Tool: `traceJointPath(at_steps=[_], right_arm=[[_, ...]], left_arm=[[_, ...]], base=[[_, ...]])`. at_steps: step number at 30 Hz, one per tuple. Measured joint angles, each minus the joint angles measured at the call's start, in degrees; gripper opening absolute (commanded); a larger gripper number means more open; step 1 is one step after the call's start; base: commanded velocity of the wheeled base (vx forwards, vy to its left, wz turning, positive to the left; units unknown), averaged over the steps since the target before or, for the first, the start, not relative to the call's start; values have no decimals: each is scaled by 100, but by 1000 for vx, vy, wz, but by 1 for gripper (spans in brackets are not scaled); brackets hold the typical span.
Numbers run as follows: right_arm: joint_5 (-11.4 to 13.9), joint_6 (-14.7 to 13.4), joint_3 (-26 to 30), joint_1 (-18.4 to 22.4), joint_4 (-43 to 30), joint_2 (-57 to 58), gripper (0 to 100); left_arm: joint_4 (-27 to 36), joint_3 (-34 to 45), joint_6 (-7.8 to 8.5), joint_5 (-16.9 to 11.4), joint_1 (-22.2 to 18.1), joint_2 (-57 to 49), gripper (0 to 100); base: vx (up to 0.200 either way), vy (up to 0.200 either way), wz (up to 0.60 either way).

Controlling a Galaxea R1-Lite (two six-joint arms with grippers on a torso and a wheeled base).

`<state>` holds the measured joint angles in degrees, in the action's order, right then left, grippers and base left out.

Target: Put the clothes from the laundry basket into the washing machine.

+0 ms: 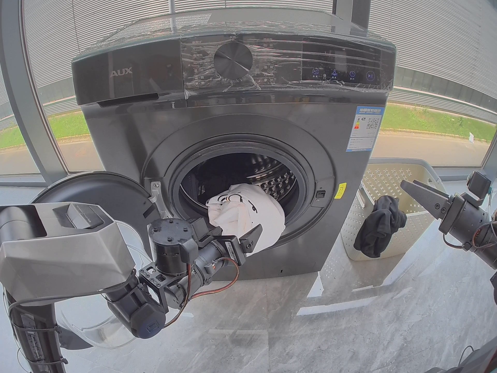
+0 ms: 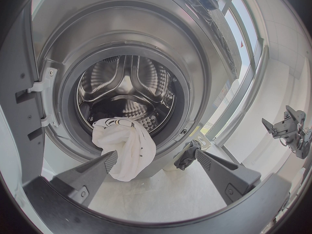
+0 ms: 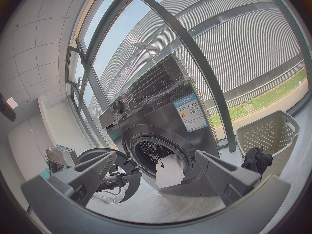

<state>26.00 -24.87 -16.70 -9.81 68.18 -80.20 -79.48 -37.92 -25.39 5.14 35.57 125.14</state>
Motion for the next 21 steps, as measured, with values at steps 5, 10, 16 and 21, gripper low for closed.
traceJointPath(at_steps=[5, 10, 16, 21], right_arm=[[0, 0, -7, 0, -2, 0, 100], [0, 0, -13, 0, -2, 0, 100], [-1, 0, -20, 0, 0, 0, 100], [0, -1, -18, 0, -2, -6, 100]], left_arm=[[-9, -27, 13, -46, 4, 37, 100], [-6, -57, 196, -74, 23, 107, 100], [71, -221, 438, -66, 0, 254, 100], [57, -228, 378, -140, 43, 306, 100]], base=[[0, 0, 0], [0, 0, 0], [0, 0, 0], [0, 0, 0]])
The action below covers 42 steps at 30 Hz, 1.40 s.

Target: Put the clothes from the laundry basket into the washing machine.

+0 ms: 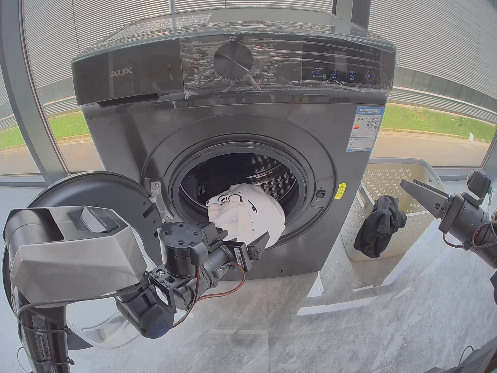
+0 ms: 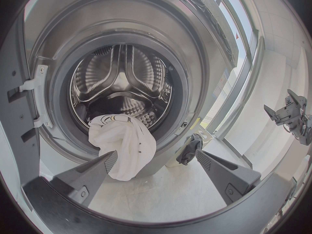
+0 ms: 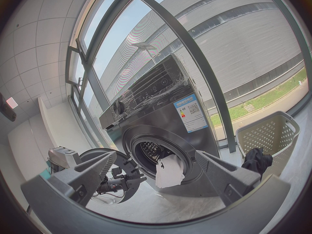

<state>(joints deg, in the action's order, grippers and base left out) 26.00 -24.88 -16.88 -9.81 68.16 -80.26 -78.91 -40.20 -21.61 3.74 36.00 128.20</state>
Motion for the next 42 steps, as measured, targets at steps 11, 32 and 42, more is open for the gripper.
traceJointPath(at_steps=[11, 32, 42], right_arm=[[0, 0, 13, 0, 2, -6, 100], [0, 0, 7, 0, 0, -6, 100], [0, 0, 7, 0, 0, -28, 100]], left_arm=[[-24, -20, 38, -169, -11, 16, 100], [397, -244, 268, 233, -196, 449, 100], [496, -666, 497, 244, -249, 769, 100]], base=[[55, 0, 0], [0, 0, 0], [0, 0, 0]])
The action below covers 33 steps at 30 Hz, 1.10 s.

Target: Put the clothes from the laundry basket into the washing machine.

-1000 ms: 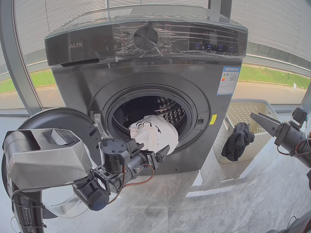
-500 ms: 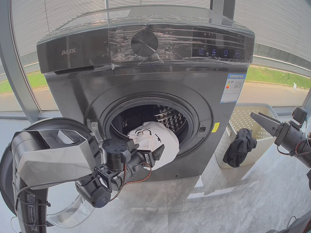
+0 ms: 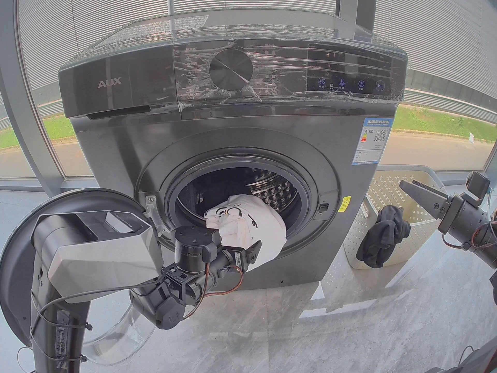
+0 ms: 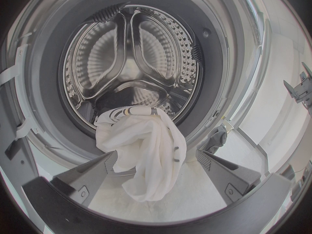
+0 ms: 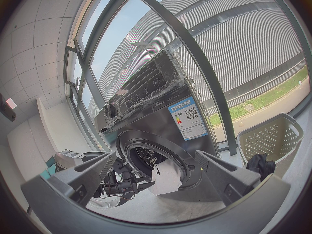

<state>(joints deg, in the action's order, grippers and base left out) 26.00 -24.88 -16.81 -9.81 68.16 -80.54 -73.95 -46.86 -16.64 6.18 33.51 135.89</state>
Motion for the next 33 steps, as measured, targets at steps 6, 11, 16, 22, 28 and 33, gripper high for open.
traceJointPath(at_steps=[6, 11, 16, 22, 28, 33], right_arm=[[0, 1, 4, 0, 2, -35, 100], [0, 1, -24, 0, 2, -105, 100], [0, 1, -39, 0, 2, -154, 100], [-6, 1, -35, 0, 2, -176, 100], [-9, 0, -30, 0, 0, -189, 100], [-9, 1, -30, 0, 0, -197, 100]], left_arm=[[21, -449, 22, 2, -30, 315, 100], [27, -656, 39, 0, -127, 524, 100], [32, -816, 50, -9, -210, 714, 100], [32, -1069, 48, -11, -249, 903, 0], [29, -1298, 35, -9, -258, 1017, 0], [24, -1395, 33, -13, -267, 1064, 0]], base=[[0, 0, 0], [0, 0, 0], [0, 0, 0], [0, 0, 0], [0, 0, 0], [0, 0, 0]])
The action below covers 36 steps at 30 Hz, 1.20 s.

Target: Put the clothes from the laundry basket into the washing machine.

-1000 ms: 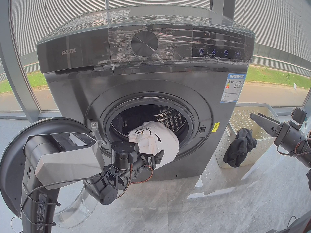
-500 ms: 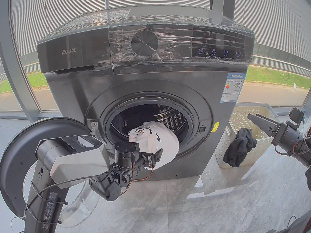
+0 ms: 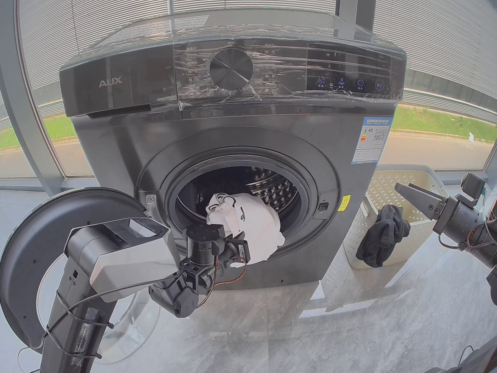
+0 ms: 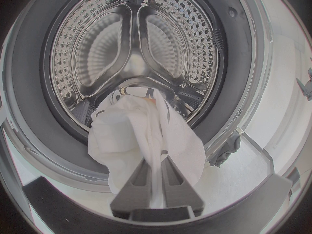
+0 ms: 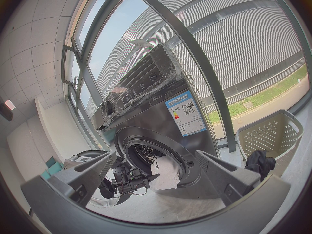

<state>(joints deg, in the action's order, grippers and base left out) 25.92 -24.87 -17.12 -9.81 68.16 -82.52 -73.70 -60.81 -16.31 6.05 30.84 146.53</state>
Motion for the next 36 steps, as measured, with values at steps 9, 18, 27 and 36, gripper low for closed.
traceJointPath(at_steps=[9, 18, 27, 36], right_arm=[[-4, 0, 12, 6, 2, 0, 100], [-9, 0, 44, 12, 2, 7, 100], [-9, 7, 52, 32, 0, 18, 100], [-11, 7, 63, 45, 2, 27, 100]], left_arm=[[-15, -1111, -33, 16, -116, 104, 0], [-2, -2742, -88, 51, -430, 317, 0], [115, -2954, -130, 143, -555, 568, 0], [378, -2833, -150, 18, -571, 669, 100]], base=[[0, 0, 0], [0, 0, 0], [0, 0, 0], [0, 0, 0]])
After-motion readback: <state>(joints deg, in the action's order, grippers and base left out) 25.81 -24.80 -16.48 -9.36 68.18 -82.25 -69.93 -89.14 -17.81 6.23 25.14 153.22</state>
